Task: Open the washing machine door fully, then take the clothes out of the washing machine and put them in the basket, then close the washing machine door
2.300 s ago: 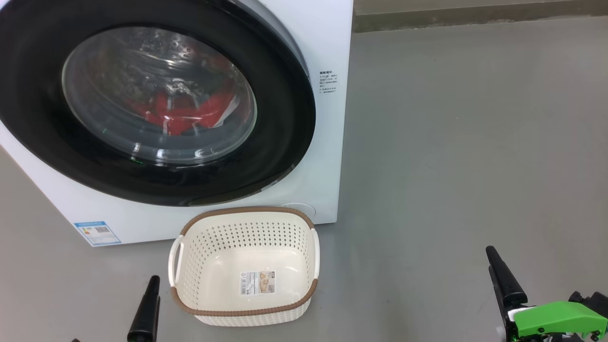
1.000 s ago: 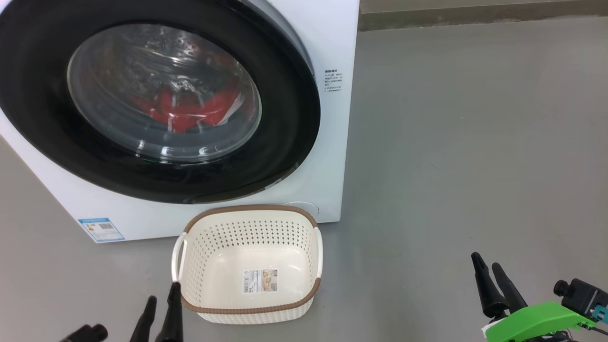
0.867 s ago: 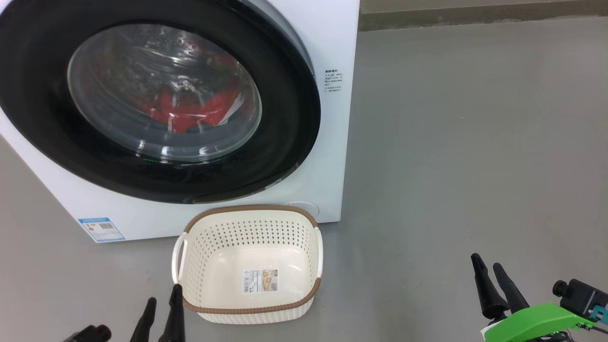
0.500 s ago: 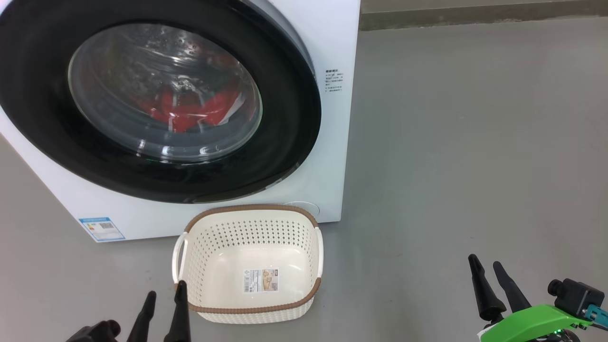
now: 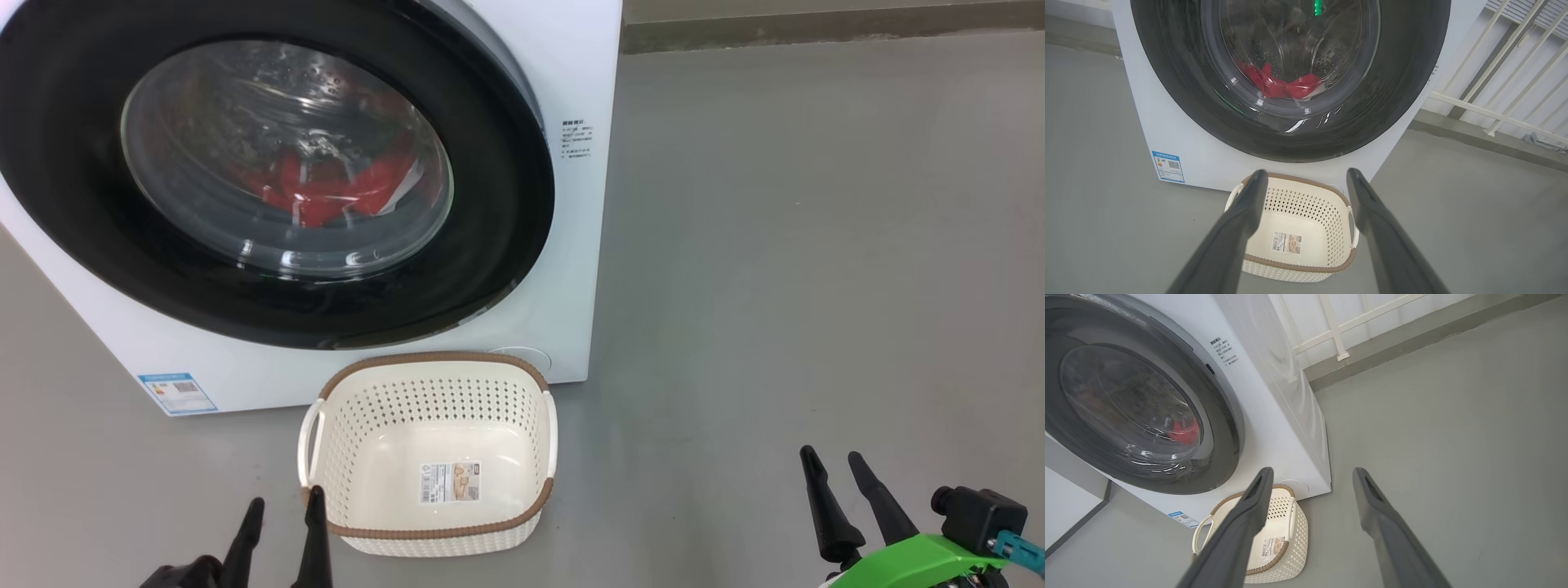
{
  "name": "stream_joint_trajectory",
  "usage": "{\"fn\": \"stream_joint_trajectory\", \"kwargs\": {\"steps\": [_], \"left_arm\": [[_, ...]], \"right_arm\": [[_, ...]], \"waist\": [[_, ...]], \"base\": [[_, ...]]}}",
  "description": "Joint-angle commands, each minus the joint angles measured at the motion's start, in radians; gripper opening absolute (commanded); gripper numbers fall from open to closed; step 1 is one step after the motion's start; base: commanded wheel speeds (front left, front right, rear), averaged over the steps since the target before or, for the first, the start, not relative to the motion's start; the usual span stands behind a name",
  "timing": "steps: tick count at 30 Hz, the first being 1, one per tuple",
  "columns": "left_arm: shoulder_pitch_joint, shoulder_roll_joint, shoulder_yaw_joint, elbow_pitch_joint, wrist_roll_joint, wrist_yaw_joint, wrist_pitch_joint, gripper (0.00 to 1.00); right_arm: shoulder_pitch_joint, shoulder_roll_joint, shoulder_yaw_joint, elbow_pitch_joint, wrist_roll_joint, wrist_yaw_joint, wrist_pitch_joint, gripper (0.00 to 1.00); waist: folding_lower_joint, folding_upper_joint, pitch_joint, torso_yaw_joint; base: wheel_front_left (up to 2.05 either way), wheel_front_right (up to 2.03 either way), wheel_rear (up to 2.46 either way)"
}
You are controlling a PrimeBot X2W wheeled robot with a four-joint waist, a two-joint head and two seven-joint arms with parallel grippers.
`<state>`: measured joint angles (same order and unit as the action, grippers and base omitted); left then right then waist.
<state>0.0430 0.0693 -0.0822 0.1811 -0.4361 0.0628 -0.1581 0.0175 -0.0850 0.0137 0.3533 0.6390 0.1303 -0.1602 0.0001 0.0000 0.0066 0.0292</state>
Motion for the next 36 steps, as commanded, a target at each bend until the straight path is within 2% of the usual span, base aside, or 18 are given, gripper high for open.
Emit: {"fn": "stream_joint_trajectory", "kwargs": {"steps": [1, 15, 30, 36], "left_arm": [[-0.012, 0.013, 0.022, -0.036, 0.044, 0.011, -0.018, 1.00], [0.000, 0.010, 0.016, -0.058, 0.205, 0.012, -0.057, 1.00], [0.014, -0.004, 0.037, -0.058, 0.367, -0.009, -0.101, 1.00], [0.014, -0.011, 0.050, -0.048, 0.361, -0.039, -0.104, 1.00]], "right_arm": [[-0.013, -0.018, 0.022, -0.026, -0.040, 0.000, -0.017, 1.00], [-0.003, -0.027, 0.043, -0.025, -0.153, 0.000, -0.055, 1.00], [0.004, -0.038, 0.057, -0.015, -0.268, 0.000, -0.099, 1.00], [0.007, -0.043, 0.051, -0.010, -0.270, 0.000, -0.102, 1.00]], "waist": [[-0.0001, 0.0000, 0.000, 0.000], [-0.0001, 0.0000, 0.001, 0.005], [-0.0001, 0.0000, 0.005, -0.003], [-0.0001, 0.0000, 0.005, -0.004]], "base": [[0.00, 0.00, 0.00], [0.00, 0.00, 0.00], [0.00, 0.00, 0.00], [0.00, 0.00, 0.00]]}}
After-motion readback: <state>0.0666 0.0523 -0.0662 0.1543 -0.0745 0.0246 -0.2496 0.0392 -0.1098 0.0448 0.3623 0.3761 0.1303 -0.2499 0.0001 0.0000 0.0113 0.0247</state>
